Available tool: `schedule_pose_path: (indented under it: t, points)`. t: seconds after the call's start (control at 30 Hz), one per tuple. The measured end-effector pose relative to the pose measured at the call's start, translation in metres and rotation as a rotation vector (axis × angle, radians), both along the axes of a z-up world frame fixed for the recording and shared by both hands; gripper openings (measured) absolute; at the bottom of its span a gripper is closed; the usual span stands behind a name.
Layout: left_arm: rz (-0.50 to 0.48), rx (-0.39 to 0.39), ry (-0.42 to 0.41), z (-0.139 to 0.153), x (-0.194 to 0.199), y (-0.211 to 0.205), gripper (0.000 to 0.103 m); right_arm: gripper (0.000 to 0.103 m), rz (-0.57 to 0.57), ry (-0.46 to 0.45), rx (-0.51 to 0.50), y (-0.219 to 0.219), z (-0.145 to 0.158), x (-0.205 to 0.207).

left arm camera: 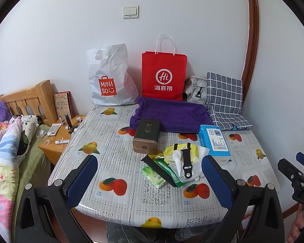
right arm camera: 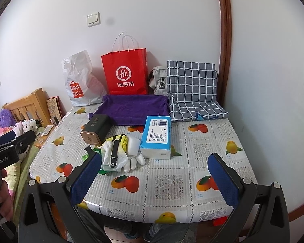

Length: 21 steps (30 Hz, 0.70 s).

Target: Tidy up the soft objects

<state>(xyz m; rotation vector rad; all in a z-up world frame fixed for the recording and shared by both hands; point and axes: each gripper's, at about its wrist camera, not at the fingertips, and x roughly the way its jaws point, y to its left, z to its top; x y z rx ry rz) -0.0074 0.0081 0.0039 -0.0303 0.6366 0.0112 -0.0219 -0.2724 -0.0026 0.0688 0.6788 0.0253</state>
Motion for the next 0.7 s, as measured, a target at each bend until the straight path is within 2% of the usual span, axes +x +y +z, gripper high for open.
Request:
schedule_pose_path:
  t: [0.7]
  points:
    - [0.001,-0.007,0.006,-0.0024,0.0023,0.0023,0.103,0.103,0.009,-0.009,0.005,0.0019,0.0014,-0.0026]
